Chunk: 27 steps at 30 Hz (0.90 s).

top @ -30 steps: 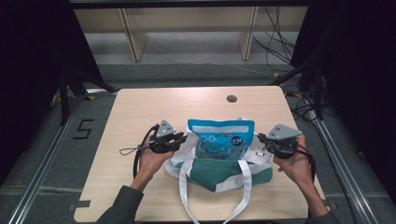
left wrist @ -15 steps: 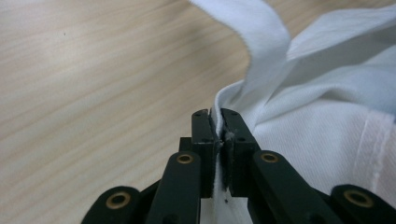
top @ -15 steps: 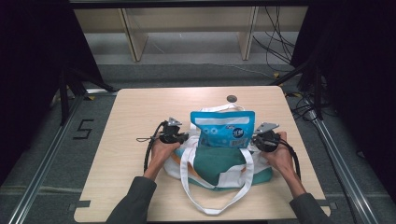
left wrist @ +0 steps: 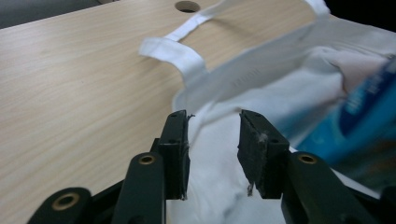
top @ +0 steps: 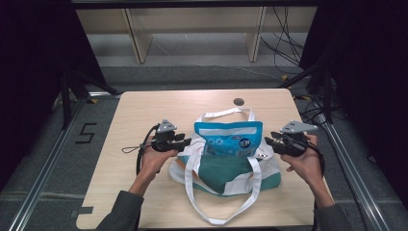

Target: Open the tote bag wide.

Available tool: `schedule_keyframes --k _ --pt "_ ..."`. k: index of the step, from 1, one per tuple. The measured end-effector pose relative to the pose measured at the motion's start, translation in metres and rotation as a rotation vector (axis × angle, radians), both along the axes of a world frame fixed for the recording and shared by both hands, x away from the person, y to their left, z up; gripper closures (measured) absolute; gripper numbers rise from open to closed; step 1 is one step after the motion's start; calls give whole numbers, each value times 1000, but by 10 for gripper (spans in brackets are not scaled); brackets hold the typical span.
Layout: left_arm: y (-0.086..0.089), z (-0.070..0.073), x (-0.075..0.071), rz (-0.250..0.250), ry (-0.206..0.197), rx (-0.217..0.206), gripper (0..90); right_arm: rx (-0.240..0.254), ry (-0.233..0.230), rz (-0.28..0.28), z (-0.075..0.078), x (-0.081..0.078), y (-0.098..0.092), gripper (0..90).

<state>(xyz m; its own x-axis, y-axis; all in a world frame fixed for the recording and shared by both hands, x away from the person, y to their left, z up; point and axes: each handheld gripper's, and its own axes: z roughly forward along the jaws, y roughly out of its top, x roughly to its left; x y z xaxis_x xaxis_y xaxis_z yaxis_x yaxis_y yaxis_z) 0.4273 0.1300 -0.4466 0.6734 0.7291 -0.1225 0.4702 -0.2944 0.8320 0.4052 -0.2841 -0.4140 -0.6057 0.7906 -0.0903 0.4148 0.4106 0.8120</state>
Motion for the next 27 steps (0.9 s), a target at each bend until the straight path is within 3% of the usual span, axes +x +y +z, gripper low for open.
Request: schedule_keyframes --k 1,2,3,4,6,7,9,11,12,13,14,16,17,18,19,20,21,23,25,27 --pt "2 1 -12 -23 5 -10 667 46 31 32 10 -23 3 621" --pt "2 1 -12 -23 5 -10 682 48 34 58 14 -33 4 614" --pt "4 3 -23 -39 6 -41 699 52 23 89 17 -41 6 610" --pt "4 3 -23 -39 6 -41 724 52 23 89 17 -41 6 610" --pt "5 7 -33 -62 13 -76 737 28 4 140 22 -53 10 606" --pt "5 12 -41 -73 4 -112 753 19 -1 167 27 -65 16 605" --pt "2 18 -46 -90 2 -155 770 27 -24 208 29 -69 23 601" --pt "-4 21 -52 -125 -4 -152 789 27 -8 218 25 -67 31 581" --pt "-8 19 -53 -144 6 -154 789 33 28 216 22 -66 36 566" --pt "-8 19 -53 -144 6 -154 786 33 28 216 22 -66 36 566" --pt "-16 13 -55 -164 26 -171 777 13 58 232 12 -60 43 546" --pt "-20 10 -56 -170 26 -152 784 1 64 250 8 -57 44 551" --pt "-26 4 -58 -190 20 -121 792 -16 80 282 2 -56 48 640" --pt "-26 4 -58 -190 20 -121 813 -16 80 282 2 -56 48 640" --pt "-30 -4 -60 -219 16 -90 825 -84 42 305 -2 -55 48 776" --pt "-30 -4 -60 -219 16 -90 837 -84 42 305 -2 -55 48 776" --pt "-32 -12 -62 -222 31 -85 849 -125 26 309 -5 -58 48 824" --pt "-32 -15 -63 -235 31 -80 860 -198 10 320 -2 -65 52 831" --pt "-32 -15 -64 -245 24 -57 873 -280 27 332 4 -78 58 833" --pt "-39 -25 -70 -255 21 24 886 -323 30 356 2 -82 61 834"
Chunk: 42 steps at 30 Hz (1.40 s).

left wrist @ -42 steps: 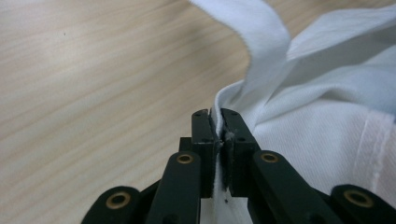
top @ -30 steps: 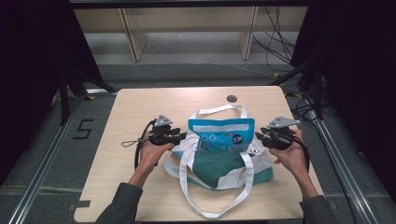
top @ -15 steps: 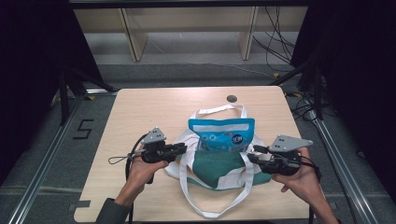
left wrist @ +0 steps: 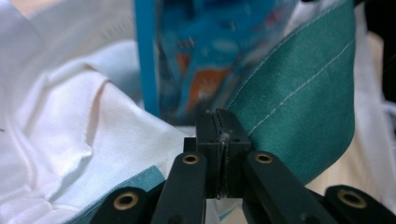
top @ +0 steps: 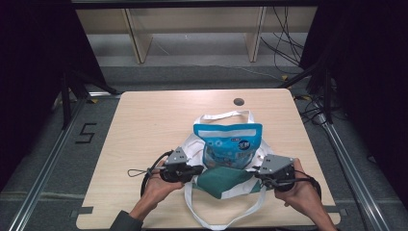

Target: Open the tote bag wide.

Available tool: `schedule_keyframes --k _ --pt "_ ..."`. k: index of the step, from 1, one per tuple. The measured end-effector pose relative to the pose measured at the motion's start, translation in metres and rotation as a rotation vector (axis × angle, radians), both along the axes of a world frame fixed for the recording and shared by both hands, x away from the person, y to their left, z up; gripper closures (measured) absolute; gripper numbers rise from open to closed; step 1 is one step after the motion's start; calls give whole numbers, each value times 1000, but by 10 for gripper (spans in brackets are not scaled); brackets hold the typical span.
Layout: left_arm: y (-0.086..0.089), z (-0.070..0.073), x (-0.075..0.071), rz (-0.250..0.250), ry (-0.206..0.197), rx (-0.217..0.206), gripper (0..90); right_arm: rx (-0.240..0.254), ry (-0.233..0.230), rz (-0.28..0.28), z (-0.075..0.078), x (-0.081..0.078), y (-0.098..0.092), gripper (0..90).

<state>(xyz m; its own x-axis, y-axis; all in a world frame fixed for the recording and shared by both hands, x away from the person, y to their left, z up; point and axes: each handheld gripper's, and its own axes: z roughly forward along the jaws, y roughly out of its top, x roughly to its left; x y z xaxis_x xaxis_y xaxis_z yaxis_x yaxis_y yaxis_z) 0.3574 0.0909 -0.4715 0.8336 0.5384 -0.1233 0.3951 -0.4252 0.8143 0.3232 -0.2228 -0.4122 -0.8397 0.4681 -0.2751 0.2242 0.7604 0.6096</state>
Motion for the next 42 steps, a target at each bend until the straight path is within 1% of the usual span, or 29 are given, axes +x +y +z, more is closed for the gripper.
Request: schedule_keyframes --k 1,2,3,4,5,6,7,8,9,10,11,17,18,19,20,23,24,25,27,28,29,30,34,35,36,37,38,40,42 --pt "-4 -8 -1 1 -7 40 890 -10 40 -9 -6 0 1 836" --pt "-6 -15 0 -8 -5 90 892 -24 46 -1 -16 4 4 837" --pt "-6 -15 0 -8 -5 90 893 -24 46 -1 -16 4 4 837" --pt "-8 -27 3 2 -3 129 893 -72 109 -2 -41 12 8 840" --pt "-8 -27 3 2 -3 129 894 -72 109 -2 -41 12 8 840" --pt "-10 -31 5 11 18 97 894 -88 167 -23 -64 21 11 844" --pt "-10 -31 5 11 18 97 894 -88 167 -23 -64 21 11 844" --pt "-9 -31 5 6 15 114 894 -85 210 -6 -70 27 10 845" --pt "-9 -31 5 11 7 125 893 -83 199 7 -70 27 10 845" --pt "-9 -31 5 11 7 125 893 -72 208 -19 -71 24 10 844" --pt "-9 -31 5 12 7 125 893 -59 191 -24 -72 24 10 844" --pt "-12 -31 8 28 -6 139 892 -47 175 -63 -73 26 9 841" --pt "-14 -31 13 34 -18 161 891 -56 152 -58 -73 34 7 839" --pt "-16 -31 16 36 -28 168 891 -59 151 -91 -73 37 7 838" --pt "-16 -30 19 39 -35 181 891 -67 135 -84 -73 43 6 837" --pt "-18 -31 26 61 -37 177 889 -53 143 -98 -73 54 6 836" --pt "-18 -30 35 85 -47 184 888 -49 123 -119 -74 65 7 833" --pt "-18 -30 35 85 -47 184 886 -49 123 -119 -74 65 7 833" --pt "-20 -31 49 106 -105 220 886 -55 110 -134 -74 84 11 825" --pt "-21 -32 53 120 -113 208 886 -35 119 -141 -74 89 14 815" --pt "-19 -31 57 113 -107 226 886 -47 100 -156 -74 95 14 798" --pt "-19 -32 59 130 -100 199 885 -31 102 -175 -74 98 16 789" --pt "-17 -31 59 129 -97 194 874 -26 82 -170 -65 100 12 735" --pt "-17 -30 59 130 -108 200 870 -10 74 -183 -58 96 11 718" --pt "-19 -29 57 132 -129 208 854 30 59 -154 -41 91 8 685" --pt "-19 -29 57 132 -129 208 840 30 59 -154 -41 91 8 685" --pt "-19 -24 55 141 -138 202 829 93 47 -142 -26 86 7 666" --pt "-17 -21 53 143 -145 202 823 95 35 -134 -19 82 7 648" --pt "-16 -16 51 145 -156 172 811 154 -5 -80 -1 72 10 670"
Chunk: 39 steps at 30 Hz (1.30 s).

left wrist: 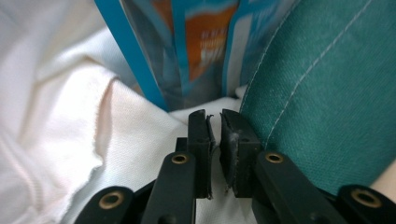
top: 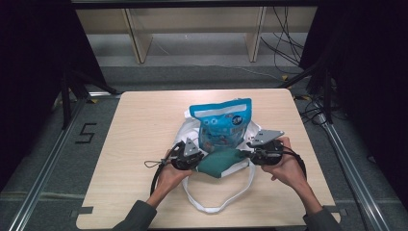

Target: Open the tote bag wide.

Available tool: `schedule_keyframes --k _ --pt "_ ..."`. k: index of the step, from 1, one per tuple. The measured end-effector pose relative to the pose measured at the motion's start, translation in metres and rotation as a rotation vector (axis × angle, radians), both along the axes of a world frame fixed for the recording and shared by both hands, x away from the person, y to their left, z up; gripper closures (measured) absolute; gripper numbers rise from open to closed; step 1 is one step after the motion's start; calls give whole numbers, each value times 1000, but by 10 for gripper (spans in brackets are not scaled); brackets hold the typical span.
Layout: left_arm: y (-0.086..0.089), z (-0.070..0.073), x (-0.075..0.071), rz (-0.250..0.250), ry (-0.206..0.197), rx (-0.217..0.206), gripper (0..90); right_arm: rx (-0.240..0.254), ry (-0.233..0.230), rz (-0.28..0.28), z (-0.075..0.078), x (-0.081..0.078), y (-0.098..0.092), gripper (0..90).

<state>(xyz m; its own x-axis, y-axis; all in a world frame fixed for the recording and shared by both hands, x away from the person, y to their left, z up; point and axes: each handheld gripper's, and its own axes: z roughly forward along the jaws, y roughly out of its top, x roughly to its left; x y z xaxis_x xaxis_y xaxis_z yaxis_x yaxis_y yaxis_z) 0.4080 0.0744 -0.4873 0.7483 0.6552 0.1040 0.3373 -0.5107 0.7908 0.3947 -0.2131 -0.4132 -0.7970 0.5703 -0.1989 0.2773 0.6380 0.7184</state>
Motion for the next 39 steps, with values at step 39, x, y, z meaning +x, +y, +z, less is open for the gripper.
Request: schedule_keyframes --k 39 --pt "55 40 31 201 -30 -253 782 155 -29 -177 -15 30 -34 846"
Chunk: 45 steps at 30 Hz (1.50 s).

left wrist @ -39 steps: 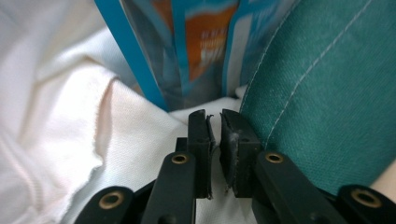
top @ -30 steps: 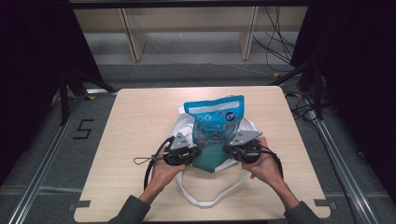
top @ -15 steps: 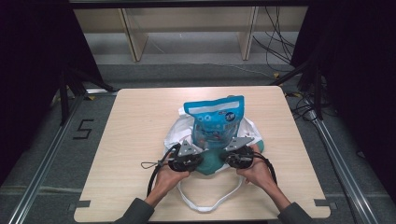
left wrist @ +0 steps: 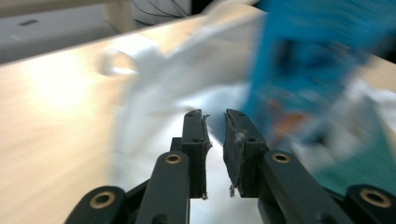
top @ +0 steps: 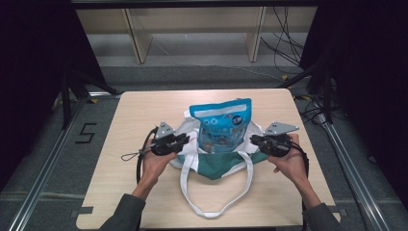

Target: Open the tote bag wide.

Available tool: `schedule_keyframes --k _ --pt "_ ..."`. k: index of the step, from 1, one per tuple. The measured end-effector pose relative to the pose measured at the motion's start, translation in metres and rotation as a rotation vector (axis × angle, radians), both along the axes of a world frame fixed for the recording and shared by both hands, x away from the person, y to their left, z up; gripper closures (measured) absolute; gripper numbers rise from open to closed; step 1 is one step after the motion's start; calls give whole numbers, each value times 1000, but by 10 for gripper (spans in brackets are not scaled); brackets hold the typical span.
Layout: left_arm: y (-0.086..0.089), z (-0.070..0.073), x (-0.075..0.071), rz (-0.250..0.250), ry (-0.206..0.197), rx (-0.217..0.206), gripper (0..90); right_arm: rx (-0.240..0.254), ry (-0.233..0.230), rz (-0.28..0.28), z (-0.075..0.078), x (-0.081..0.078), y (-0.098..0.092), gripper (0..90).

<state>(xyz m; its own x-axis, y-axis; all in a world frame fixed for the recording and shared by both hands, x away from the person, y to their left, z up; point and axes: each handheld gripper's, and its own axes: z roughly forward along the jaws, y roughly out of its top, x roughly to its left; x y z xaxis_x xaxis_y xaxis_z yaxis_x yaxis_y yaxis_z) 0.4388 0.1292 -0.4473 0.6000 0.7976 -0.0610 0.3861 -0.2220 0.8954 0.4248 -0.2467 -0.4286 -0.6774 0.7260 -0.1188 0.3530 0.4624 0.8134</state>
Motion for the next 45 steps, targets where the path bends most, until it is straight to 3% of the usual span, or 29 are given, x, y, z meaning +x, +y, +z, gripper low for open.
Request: schedule_keyframes --k 1,2,3,6,7,8,9,10,11,13,14,16,20,22,23,24,26,28,29,31,34,37,45 --pt "0 -1 15 30 -9 43 782 -3 19 -19 -9 10 -3 856" --pt "0 -1 15 30 -9 43 783 -3 19 -19 -9 10 -3 856" --pt "-2 -6 32 43 9 43 783 -8 34 -1 -20 17 1 860" --pt "-2 -14 49 64 32 90 790 -44 69 24 -30 18 10 862" --pt "0 -30 64 114 76 -4 805 -98 120 28 -40 19 16 868" --pt "0 -30 64 114 76 -4 812 -98 120 28 -40 19 16 868" --pt "3 -47 74 107 148 19 815 -140 146 37 -53 21 16 874" --pt "3 -47 74 107 148 19 831 -140 146 37 -53 21 16 874" --pt "2 -63 79 112 190 -2 836 -153 170 34 -64 23 16 885" --pt "1 -68 80 110 204 -3 847 -150 163 33 -68 24 16 890" --pt "-1 -69 80 109 195 22 853 -151 156 25 -72 23 19 894" --pt "-2 -64 79 104 198 40 828 -170 170 30 -70 23 18 894" --pt "1 -48 69 85 164 39 780 -141 168 22 -67 21 17 870" --pt "3 -39 62 69 144 23 769 -135 162 31 -60 21 15 853" --pt "3 -37 58 67 144 -16 769 -131 166 25 -55 20 14 850" --pt "5 -32 55 49 147 -15 746 -115 143 16 -47 19 11 839" --pt "5 -25 49 30 135 -27 733 -98 139 6 -43 17 9 830" --pt "7 -14 35 0 117 -5 718 -66 96 6 -34 16 3 815" --pt "6 -12 31 -6 108 -23 711 -57 77 7 -31 16 1 809" --pt "7 -7 22 -15 95 -9 695 -50 74 13 -27 15 -2 804" --pt "9 -3 16 -26 88 -22 677 -44 62 -1 -25 13 -4 793" --pt "7 1 8 -44 95 -68 644 -35 70 -9 -23 11 -5 766" --pt "5 5 -3 -49 77 -37 601 -33 62 -16 -22 10 -9 706"
